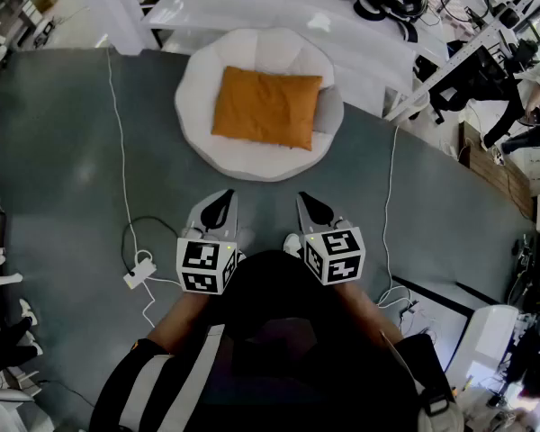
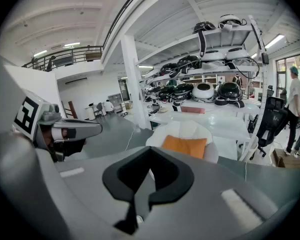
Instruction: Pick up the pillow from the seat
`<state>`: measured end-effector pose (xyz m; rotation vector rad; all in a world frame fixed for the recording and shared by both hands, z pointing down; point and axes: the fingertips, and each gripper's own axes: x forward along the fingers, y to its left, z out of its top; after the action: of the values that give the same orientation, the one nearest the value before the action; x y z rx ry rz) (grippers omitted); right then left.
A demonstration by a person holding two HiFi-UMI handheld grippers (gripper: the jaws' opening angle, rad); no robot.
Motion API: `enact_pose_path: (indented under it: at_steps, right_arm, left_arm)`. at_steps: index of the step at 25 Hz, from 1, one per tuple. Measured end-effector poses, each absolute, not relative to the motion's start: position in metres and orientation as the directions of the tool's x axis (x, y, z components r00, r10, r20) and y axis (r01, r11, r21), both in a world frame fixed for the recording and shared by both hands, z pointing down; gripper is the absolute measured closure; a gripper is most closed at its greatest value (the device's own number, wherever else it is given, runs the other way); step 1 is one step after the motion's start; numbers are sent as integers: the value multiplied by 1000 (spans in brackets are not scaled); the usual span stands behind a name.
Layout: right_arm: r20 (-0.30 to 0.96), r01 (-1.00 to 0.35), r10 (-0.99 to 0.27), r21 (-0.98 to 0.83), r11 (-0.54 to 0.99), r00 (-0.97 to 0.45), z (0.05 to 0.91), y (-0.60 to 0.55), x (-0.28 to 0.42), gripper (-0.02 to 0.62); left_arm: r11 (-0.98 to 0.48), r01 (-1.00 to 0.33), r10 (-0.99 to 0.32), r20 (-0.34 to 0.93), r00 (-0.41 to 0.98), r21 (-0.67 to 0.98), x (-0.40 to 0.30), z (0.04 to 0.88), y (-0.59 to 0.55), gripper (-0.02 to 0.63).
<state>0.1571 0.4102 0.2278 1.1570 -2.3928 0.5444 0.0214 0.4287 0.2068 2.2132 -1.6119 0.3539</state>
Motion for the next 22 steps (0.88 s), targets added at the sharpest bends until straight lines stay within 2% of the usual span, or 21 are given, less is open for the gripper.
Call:
enact_pose_path:
  at_steps: [13,22]
  right_arm:
    - [534,-808,-642,-146,571,-551,222,417,133,595]
    - [512,-795,-631,-199,573,-582,220,428,93,594]
  left_arm:
    - [-266,-950,-865,395,310,162,-5,205,436,604]
    - [-253,-953,-878,375,298,166,-45,204,451,604]
